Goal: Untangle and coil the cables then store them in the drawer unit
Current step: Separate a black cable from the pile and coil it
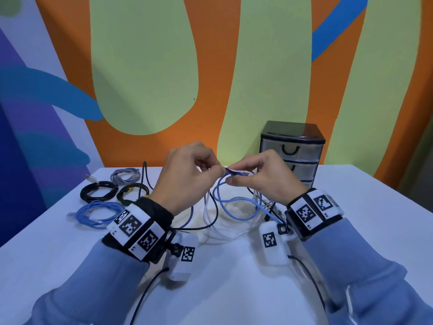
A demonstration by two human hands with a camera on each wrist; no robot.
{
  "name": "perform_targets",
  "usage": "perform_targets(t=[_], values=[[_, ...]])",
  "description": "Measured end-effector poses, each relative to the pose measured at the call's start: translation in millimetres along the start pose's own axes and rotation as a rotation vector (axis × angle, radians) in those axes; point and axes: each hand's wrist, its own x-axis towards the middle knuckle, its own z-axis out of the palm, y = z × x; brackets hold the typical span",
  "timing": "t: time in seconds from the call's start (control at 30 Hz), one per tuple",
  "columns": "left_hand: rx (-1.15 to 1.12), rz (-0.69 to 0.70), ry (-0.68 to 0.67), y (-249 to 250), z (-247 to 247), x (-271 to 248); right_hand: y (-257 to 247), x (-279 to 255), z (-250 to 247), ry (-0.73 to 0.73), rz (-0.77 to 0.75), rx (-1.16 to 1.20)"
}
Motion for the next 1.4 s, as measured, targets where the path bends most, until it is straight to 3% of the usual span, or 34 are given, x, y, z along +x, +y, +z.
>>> perform_targets(t=[0.1,0.27,0.47,0.63,0.87,1.0,1.07,1.13,1.27,1.4], values=[[-0.016,0.038,0.059,4,2,0,7,2,-1,-0.064,0.059,-0.049],[-0.084,0.071,0.275,5,-1,2,14,2,-6,-0.111,0.103,-0.168],[-0.398,0.076,0.603,1,-24,12,31,1,-22,-0.094,0.184,-0.284],[-0.556,0.037,0.911,-9,-54,19,48,3,-37,-0.053,0.35,-0.405],[-0.686,-0.093,1.119,-33,-81,26,49,-1,-61,-0.002,0.612,-0.681],[-0.657,-0.142,1.115,-40,-86,28,54,-5,-72,0.1,0.687,-0.782],[-0.576,-0.124,1.06,-40,-85,29,49,-4,-72,0.066,0.697,-0.812],[-0.513,-0.127,0.917,-37,-78,28,40,-5,-72,-0.032,0.65,-0.752],[-0.473,-0.1,0.647,-24,-58,23,8,-11,-72,-0.164,0.5,-0.552],[-0.557,-0.146,0.506,-14,-47,22,-18,-10,-54,0.11,0.139,-0.419]])
